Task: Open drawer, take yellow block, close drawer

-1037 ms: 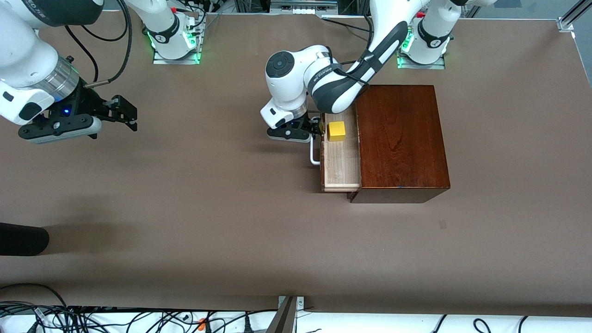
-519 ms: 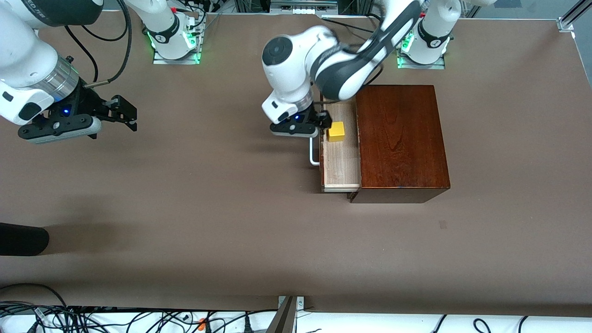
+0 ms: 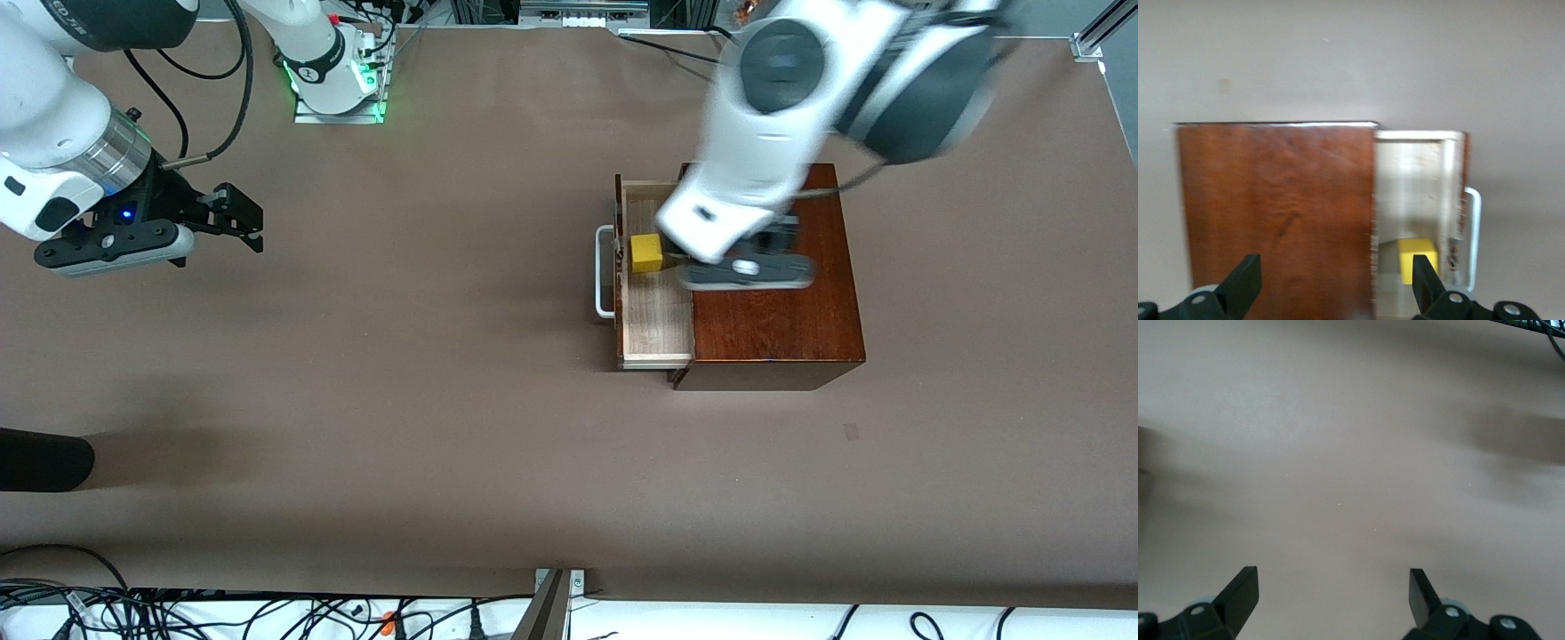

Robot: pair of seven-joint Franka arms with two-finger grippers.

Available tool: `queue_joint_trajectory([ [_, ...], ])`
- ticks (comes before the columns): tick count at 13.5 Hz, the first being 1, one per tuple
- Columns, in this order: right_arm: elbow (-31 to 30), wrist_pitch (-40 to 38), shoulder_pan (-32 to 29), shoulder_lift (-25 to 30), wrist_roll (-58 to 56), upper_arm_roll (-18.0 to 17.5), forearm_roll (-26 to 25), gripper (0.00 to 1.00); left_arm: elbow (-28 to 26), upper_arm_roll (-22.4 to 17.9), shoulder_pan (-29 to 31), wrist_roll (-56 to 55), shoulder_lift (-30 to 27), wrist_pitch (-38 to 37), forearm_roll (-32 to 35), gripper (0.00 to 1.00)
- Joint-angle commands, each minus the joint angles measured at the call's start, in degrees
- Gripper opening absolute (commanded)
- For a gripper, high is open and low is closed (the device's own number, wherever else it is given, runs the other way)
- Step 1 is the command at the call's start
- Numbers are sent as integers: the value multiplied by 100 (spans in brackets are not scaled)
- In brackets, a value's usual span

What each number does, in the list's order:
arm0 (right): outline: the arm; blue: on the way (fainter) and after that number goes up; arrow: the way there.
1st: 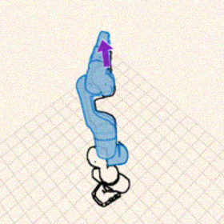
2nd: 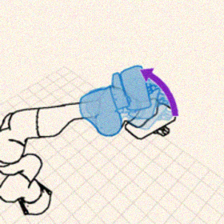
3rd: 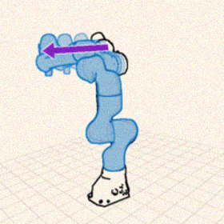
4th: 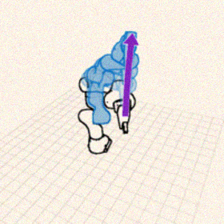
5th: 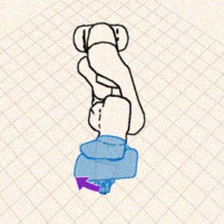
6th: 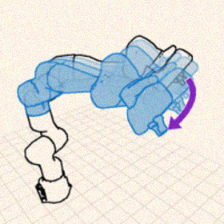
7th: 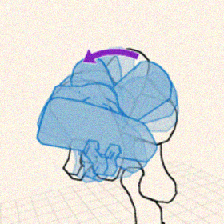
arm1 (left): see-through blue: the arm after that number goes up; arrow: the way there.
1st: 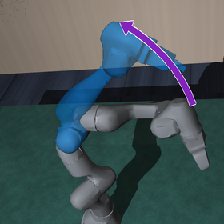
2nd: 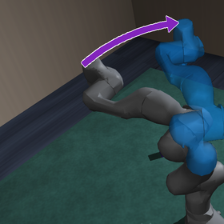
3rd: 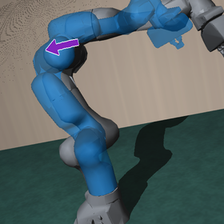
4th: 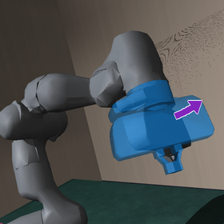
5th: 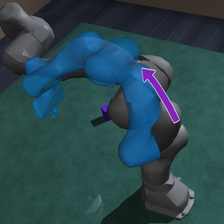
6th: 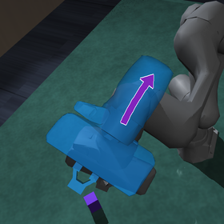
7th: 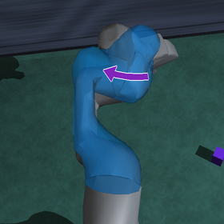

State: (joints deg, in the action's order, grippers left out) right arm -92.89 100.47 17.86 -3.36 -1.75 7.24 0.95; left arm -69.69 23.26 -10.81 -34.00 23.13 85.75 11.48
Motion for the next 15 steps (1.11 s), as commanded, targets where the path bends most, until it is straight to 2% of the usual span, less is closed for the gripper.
queue_joint_trajectory([
  [1, 69, -28, 16, -86, 52, -64, 81, 100, -36, 65, 796, 926, -273, -435, -277, 100],
  [2, 52, -54, 68, -112, 43, -117, 81, 100, -175, -57, 965, 1478, -552, -428, -434, 100],
  [3, 61, -28, 269, -217, 52, -239, 29, 100, -359, -502, 941, 1997, -773, -402, -575, 100],
  [5, 87, 7, 664, -499, 34, -284, 19, 100, -999, -1783, 513, 2903, -1326, -131, -1101, 100],
  [6, 87, 59, 928, -526, 34, -285, 28, 100, -1377, -2268, 327, 3230, -1633, 88, -1165, 100],
  [8, 96, 191, 1490, -718, -79, -302, 54, 100, -2220, -2387, 307, 3610, -2292, 572, -1078, 100],
  [9, 113, 348, 1876, -771, -263, -363, 37, 100, -2459, -2405, 351, 3611, -2443, 626, -1077, 100],
  [11, 270, 874, 2544, -1104, -334, -372, 28, 100, -2436, -2396, 500, 3654, -2427, 426, -1060, 100],
  [15, 1876, 1141, 3582, -2570, -783, -487, 28, 100, -2383, -2414, 545, 3628, -2419, 425, -1025, 100],
])
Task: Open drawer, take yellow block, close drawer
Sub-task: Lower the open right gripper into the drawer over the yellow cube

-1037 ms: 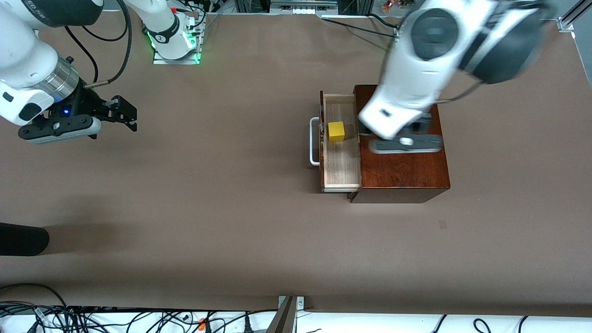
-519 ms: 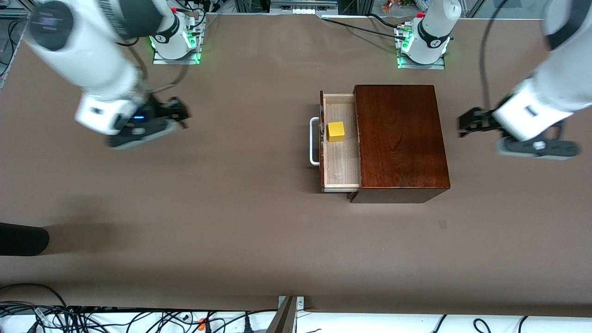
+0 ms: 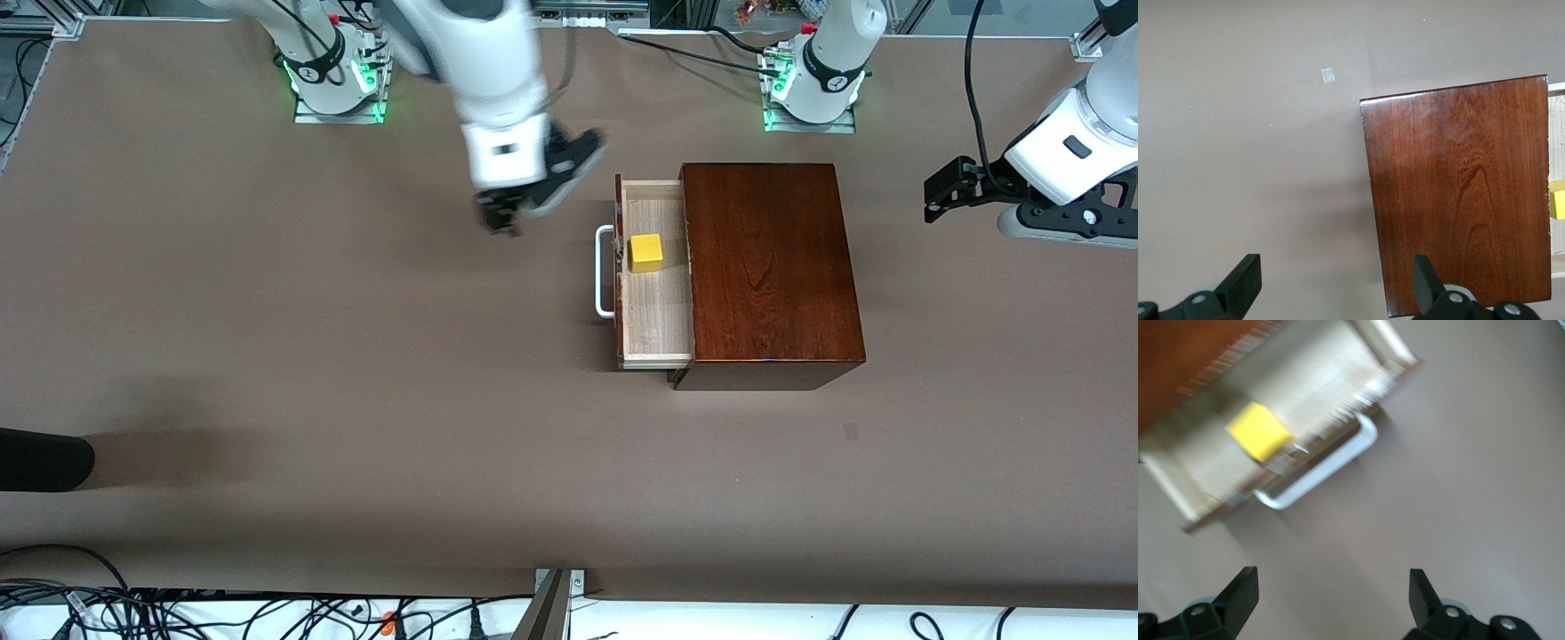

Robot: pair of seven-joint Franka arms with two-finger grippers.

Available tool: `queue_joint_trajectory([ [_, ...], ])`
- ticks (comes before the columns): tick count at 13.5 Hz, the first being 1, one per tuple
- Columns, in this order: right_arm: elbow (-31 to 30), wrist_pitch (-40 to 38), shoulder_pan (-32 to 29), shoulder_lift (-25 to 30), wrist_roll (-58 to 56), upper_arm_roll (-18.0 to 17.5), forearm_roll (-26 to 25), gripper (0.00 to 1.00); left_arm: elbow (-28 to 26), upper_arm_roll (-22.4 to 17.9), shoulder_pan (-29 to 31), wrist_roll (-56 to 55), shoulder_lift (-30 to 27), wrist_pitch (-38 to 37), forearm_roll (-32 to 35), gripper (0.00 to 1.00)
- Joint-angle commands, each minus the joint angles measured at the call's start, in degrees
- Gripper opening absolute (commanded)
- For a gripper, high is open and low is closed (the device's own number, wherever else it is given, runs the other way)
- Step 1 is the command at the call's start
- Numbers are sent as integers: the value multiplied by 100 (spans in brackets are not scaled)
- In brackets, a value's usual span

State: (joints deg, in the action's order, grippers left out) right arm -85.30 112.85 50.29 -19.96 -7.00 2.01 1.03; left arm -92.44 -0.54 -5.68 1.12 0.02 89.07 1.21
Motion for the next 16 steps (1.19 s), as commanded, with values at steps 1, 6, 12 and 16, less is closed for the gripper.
queue_joint_trajectory([
  [1, 1503, -88, 524, -1252, -397, 27, 12, 100, -108, -34, 58, 143, -107, 93, -7, 100],
  [6, 2562, 183, 746, -2336, -1390, 36, -304, 100, -108, -34, 234, 161, -116, 49, -60, 100],
  [12, 2553, 334, 763, -2740, -1980, 36, -471, 100, -108, -34, 269, 152, -81, 102, -77, 100],
  [16, 2509, 299, 772, -2820, -2007, 36, -480, 100, -134, 37, 261, 152, -81, 67, -69, 100],
])
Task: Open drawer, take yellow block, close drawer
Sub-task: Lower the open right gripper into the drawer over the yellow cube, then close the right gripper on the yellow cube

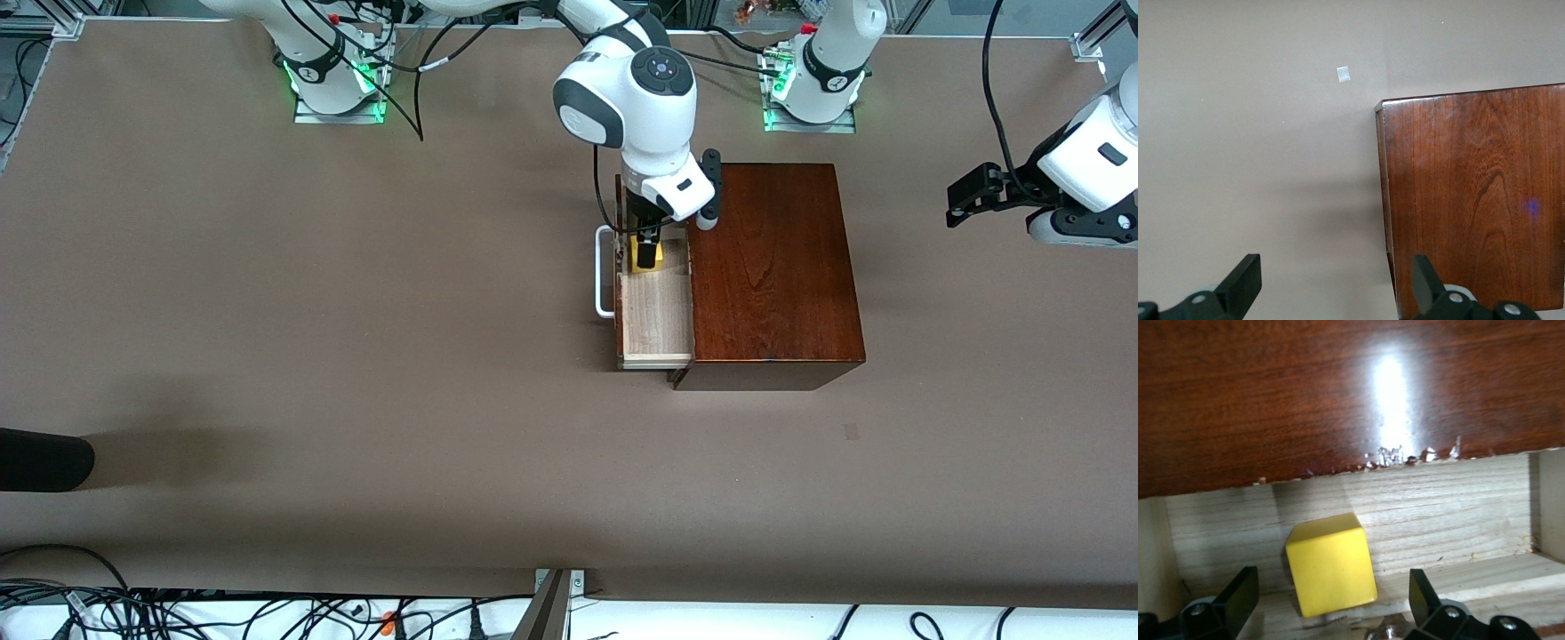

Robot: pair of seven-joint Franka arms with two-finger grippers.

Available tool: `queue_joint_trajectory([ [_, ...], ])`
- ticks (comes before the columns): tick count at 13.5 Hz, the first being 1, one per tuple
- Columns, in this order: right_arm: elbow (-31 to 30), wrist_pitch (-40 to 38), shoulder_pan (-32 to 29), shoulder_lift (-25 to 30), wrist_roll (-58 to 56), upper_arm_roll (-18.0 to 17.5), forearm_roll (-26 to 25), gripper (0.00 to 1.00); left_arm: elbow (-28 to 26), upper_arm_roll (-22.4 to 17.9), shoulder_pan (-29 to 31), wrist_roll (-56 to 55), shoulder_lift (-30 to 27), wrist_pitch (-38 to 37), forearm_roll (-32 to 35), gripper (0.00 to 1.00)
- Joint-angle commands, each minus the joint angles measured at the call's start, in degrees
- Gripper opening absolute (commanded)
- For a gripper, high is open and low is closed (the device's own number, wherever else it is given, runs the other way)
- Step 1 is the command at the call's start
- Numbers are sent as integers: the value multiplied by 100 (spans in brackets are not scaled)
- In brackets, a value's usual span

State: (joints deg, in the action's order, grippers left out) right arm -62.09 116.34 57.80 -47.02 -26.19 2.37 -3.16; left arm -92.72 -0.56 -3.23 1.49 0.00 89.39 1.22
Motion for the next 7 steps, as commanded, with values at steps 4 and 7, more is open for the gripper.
queue_joint_trajectory([
  [4, 197, 20, 21, -317, -70, 0, -62, 100, -97, 38, 16, 115, 0, 70, -69, 100],
  [7, 215, 161, 21, -396, -88, 27, -70, 93, -88, 38, 7, 106, 9, 122, -69, 100],
])
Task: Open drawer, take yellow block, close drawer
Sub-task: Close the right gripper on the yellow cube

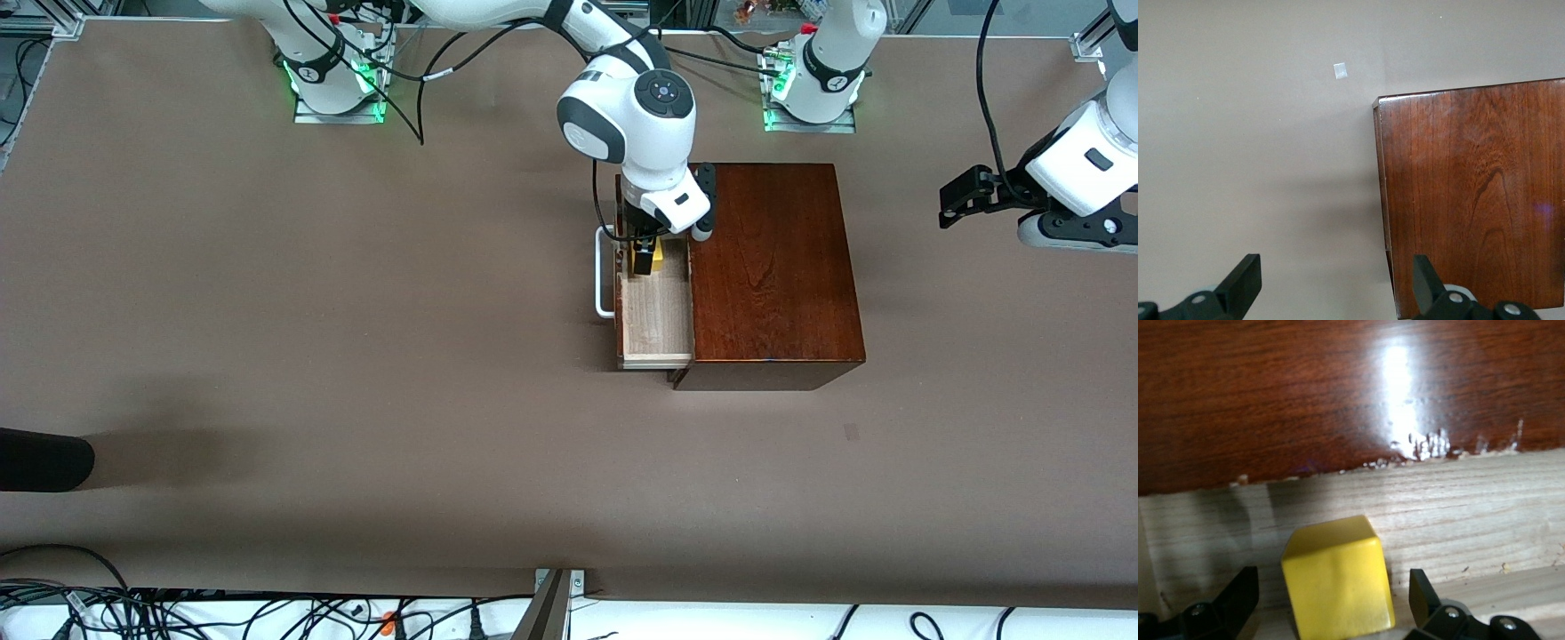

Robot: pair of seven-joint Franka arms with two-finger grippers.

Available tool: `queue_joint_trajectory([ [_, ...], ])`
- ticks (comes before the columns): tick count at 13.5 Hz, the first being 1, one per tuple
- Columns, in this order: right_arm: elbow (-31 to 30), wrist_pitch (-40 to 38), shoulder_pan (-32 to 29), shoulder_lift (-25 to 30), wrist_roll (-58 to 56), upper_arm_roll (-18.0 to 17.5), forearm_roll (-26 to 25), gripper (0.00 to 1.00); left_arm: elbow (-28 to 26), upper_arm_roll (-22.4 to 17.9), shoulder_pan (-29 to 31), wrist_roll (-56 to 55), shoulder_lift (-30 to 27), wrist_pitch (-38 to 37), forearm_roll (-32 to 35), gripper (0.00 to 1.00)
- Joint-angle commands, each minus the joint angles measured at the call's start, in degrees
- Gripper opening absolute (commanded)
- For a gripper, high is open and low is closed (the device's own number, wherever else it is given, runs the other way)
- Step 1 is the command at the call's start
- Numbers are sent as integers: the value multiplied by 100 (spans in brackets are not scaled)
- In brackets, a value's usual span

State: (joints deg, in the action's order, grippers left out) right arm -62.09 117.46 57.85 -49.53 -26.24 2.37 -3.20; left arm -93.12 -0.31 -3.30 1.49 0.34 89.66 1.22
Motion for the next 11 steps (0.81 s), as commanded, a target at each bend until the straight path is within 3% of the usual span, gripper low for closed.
queue_joint_trajectory([
  [1, 223, 49, 25, -154, -65, 35, -67, 71, -48, 13, 5, 106, -26, 104, -69, 100],
  [2, 232, 23, 25, -154, -56, 35, -67, 50, -48, 13, -30, 54, -17, 104, -69, 100],
  [3, 232, -29, 25, -128, 39, 44, -58, 18, -48, 13, -39, 53, 1, 104, -69, 100],
  [5, 232, -109, 16, -101, 241, 61, -41, 3, -48, 13, -39, 53, 1, 104, -69, 100],
  [8, 284, -249, -2, -5, 295, 70, -32, 0, -39, 13, -48, 45, 45, 201, -60, 100],
  [11, 652, -994, -63, 276, 295, 70, 12, 0, -48, 22, -48, 36, 27, 157, -60, 100],
])
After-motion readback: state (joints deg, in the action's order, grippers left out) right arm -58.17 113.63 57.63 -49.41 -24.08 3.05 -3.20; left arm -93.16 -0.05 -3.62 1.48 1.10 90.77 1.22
